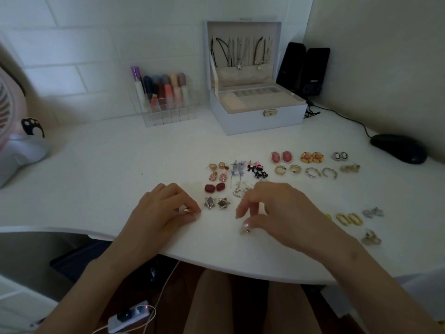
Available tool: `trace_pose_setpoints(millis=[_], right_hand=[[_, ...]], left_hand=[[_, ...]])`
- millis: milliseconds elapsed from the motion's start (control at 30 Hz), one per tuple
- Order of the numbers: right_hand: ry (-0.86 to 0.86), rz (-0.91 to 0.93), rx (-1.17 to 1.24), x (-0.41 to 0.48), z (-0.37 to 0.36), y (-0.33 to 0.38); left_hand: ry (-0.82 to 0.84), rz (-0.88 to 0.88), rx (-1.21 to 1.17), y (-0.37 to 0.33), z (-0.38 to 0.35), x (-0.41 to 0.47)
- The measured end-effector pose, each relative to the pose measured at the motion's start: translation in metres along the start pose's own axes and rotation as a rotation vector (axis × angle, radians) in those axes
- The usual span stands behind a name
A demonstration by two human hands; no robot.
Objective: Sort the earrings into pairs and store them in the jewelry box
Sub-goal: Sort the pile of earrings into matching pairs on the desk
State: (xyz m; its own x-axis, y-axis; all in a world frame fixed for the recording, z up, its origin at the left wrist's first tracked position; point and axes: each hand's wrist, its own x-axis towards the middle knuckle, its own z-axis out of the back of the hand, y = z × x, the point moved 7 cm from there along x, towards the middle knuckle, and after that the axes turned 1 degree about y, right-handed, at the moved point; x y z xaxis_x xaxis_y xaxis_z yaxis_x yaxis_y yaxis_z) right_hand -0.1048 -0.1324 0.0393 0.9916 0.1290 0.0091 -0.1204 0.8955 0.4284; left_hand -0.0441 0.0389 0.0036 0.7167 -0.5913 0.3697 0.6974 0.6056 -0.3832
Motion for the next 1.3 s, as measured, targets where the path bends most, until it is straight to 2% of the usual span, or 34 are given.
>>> trace_pose_setpoints(millis=[100,300,567,733,1067,1300], right_hand=[[0.025,0.013,-0.056,-0.006,-0.009,0.001],[-0.013,0.027,0.010,-0.006,-0.012,-0.001],[-0.103,-0.012,0.361,-0.030,0.019,-0.023],[-0.117,-0.095,0.462,-0.049,0.043,-0.057],[-0.172,-0.105,0.348,-0.086,0.072,-0.104],[-0.244,-0.179,0.372,-0.107,0.087,-0.134]], left_hand=[[0.008,0.029,-0.012,-0.003,-0.003,-0.001],[-0.011,0.020,-0.053,-0.020,-0.002,0.000],[0.022,-0.032,-0.336,-0.071,-0.012,0.012],[0.102,-0.093,-0.424,-0.109,-0.031,0.021],[0.223,-0.042,-0.594,-0.156,-0.066,0.043],[0.296,-0.055,-0.635,-0.185,-0.084,0.059]])
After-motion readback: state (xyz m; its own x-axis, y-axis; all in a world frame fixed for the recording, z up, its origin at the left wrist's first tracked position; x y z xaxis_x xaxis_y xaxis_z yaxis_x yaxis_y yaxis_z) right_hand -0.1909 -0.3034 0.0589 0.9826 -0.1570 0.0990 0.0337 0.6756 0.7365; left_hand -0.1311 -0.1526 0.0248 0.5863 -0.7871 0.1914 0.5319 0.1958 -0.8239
